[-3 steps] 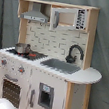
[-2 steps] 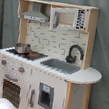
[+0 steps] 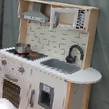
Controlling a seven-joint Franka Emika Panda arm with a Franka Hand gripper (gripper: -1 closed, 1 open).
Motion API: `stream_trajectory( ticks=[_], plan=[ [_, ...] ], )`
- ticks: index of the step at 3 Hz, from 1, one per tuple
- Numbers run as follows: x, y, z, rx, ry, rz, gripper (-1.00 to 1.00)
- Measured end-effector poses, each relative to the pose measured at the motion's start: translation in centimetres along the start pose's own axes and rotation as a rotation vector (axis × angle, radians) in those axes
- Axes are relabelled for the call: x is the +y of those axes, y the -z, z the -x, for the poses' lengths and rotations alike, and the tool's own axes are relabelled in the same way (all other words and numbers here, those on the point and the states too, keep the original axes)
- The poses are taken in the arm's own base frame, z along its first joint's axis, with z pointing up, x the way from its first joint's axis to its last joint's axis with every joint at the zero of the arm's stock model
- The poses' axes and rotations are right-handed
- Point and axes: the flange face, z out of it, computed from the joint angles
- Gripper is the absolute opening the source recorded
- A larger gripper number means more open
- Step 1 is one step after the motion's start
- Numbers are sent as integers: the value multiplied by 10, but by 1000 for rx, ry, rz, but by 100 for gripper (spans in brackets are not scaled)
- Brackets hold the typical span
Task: Play with the kitchen
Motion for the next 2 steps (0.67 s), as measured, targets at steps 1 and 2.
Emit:
stream_trajectory(
  ticks=[1,2],
  plan=[
    [-11,-19,1,37,35,-12,100],
    [-15,-39,0,78,45,-17,100]
  ],
)
